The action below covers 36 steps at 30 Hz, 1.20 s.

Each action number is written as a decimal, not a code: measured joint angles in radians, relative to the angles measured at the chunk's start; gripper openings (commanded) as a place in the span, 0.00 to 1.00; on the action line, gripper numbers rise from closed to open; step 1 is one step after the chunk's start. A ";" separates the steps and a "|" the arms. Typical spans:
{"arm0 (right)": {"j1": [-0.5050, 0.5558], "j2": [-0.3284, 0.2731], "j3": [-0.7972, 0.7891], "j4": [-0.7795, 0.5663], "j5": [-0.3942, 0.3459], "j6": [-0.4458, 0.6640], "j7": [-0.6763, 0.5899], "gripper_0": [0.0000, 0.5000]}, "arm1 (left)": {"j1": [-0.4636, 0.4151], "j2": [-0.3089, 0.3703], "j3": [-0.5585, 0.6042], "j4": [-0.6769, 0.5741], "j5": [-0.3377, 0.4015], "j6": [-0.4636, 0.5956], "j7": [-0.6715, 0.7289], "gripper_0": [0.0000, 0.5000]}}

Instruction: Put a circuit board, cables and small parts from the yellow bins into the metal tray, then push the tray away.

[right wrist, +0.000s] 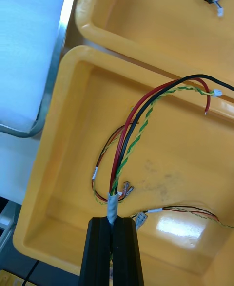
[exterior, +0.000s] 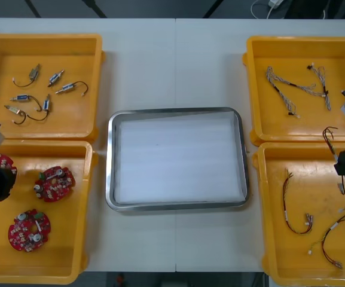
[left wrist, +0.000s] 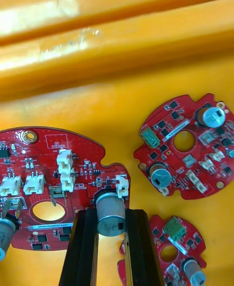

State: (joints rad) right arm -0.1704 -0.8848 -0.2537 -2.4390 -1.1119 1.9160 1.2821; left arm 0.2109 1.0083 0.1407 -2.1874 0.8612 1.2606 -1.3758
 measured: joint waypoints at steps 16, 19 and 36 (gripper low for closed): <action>-0.053 -0.033 0.044 -0.025 -0.041 0.000 0.069 0.00 | -0.003 0.098 0.069 -0.147 0.130 0.191 0.032 0.00; -0.067 -0.033 0.088 -0.025 0.009 0.000 0.069 0.00 | -0.026 0.098 0.059 -0.185 0.132 0.226 0.112 0.00; -0.076 -0.037 0.148 -0.022 0.067 0.000 0.148 0.00 | -0.378 0.098 -0.300 -0.225 0.107 0.306 0.487 0.00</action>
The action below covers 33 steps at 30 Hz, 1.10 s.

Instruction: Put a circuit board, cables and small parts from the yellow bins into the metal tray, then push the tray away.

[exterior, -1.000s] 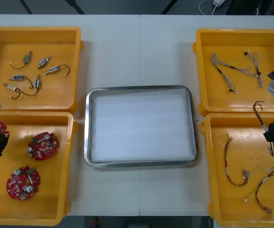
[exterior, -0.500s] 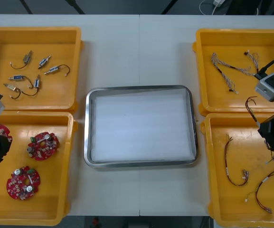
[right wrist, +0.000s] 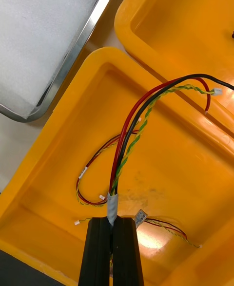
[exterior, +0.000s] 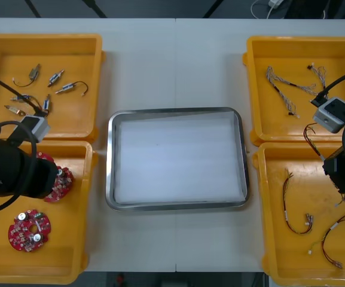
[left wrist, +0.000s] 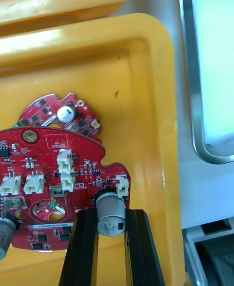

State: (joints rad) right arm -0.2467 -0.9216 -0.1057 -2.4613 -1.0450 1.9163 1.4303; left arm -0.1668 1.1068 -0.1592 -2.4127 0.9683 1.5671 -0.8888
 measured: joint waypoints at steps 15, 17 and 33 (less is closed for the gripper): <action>0.000 0.000 0.002 0.000 0.007 0.000 0.004 0.00 | -0.233 -0.123 -0.229 0.000 -0.111 0.125 0.407 0.00; 0.000 0.000 0.002 0.000 0.008 0.000 0.004 0.00 | -0.260 -0.147 -0.263 0.000 -0.126 0.145 0.406 0.00; -0.001 -0.001 0.005 0.001 0.008 0.000 0.004 0.00 | -0.463 -0.410 -0.414 0.178 -0.233 0.258 0.436 0.00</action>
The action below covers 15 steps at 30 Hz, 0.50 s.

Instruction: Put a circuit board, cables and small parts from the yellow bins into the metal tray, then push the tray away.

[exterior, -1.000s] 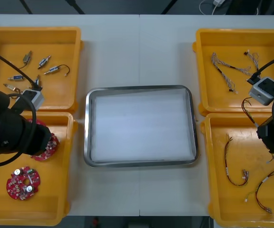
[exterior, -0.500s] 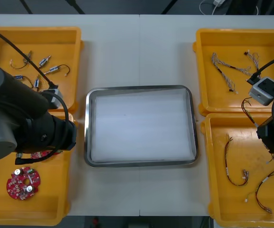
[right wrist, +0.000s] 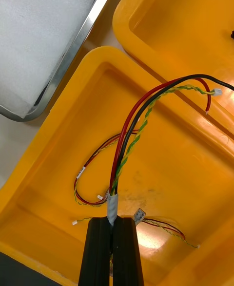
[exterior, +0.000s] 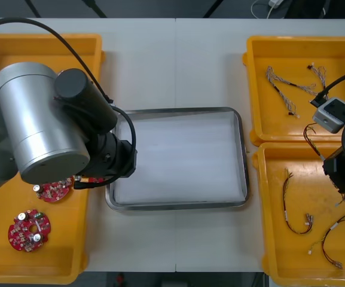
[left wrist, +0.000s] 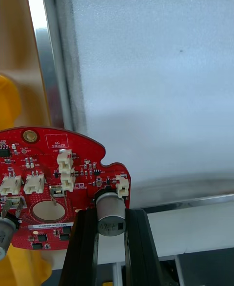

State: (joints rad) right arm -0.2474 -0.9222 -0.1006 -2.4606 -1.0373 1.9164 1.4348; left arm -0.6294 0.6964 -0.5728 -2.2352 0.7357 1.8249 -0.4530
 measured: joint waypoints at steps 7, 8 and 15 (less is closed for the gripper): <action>0.000 0.000 0.000 0.000 0.000 0.000 0.000 0.00 | -0.031 -0.084 -0.053 0.098 -0.060 0.000 0.092 0.00; 0.000 0.000 0.000 0.000 0.000 0.000 0.000 0.00 | -0.031 -0.097 -0.055 0.108 -0.063 0.000 0.099 0.00; 0.000 0.000 0.000 0.000 0.000 0.000 0.000 0.00 | -0.031 -0.160 -0.076 0.144 -0.124 0.000 0.104 0.00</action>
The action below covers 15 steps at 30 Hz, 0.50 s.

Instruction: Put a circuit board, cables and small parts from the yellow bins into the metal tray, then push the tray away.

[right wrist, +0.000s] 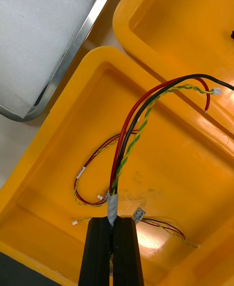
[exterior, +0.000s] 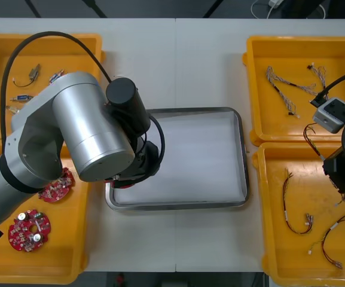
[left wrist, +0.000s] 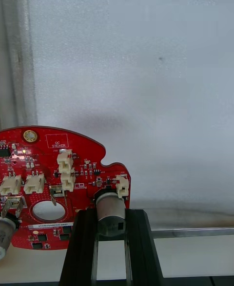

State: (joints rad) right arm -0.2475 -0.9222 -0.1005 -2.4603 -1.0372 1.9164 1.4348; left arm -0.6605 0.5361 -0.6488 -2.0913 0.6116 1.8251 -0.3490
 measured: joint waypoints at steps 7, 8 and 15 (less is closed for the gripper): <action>0.000 0.000 0.000 0.000 0.000 0.000 0.000 0.00 | 0.000 -0.040 -0.020 0.042 -0.034 -0.008 0.001 0.00; 0.000 0.000 0.000 0.000 0.000 0.000 0.000 0.00 | 0.000 -0.045 -0.020 0.051 -0.035 -0.013 0.002 0.00; 0.000 0.000 0.000 0.000 0.000 0.000 0.000 0.00 | 0.000 -0.065 -0.021 0.095 -0.038 -0.040 0.044 0.00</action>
State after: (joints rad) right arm -0.2475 -0.9222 -0.1005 -2.4602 -1.0371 1.9164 1.4348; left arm -0.6606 0.4709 -0.6698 -1.9965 0.5741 1.7854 -0.3054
